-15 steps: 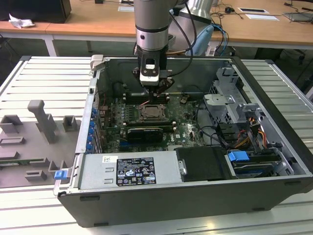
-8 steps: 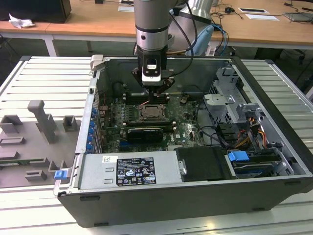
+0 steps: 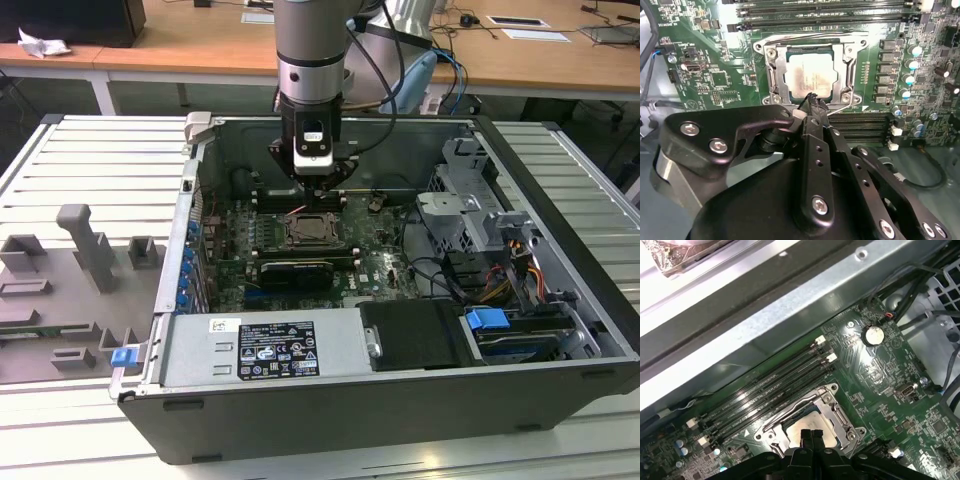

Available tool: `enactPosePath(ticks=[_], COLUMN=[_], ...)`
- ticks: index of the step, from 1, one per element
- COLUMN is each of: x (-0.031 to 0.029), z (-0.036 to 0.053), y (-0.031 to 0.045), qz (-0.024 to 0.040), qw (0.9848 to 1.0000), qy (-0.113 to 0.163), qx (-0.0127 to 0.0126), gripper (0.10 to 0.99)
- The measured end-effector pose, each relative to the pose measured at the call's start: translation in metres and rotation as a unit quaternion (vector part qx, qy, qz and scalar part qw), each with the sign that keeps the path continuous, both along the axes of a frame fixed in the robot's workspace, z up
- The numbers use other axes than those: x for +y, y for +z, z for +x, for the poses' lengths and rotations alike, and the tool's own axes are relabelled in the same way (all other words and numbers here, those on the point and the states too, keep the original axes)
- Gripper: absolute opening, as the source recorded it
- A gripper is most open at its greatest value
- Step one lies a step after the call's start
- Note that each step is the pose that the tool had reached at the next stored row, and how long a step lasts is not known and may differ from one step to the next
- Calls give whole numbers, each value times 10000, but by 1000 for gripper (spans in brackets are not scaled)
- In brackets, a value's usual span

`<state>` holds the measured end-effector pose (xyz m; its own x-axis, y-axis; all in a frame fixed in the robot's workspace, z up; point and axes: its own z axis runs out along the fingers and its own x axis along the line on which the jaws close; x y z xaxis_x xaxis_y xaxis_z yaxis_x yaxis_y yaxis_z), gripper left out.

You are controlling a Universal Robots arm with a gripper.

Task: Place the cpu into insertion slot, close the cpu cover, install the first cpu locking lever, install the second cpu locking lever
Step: 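Install the first cpu locking lever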

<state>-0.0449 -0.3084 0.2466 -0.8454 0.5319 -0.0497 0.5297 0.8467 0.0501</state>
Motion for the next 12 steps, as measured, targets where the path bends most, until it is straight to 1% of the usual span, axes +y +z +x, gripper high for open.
enactPosePath(ticks=[3,6,12], x=[0,-1,-3], z=[0,0,0], y=[0,0,0], qz=[0,0,0], qw=[9999,9997,9985], qy=[158,260,551], qx=[0,0,0], gripper=[106,106,106])
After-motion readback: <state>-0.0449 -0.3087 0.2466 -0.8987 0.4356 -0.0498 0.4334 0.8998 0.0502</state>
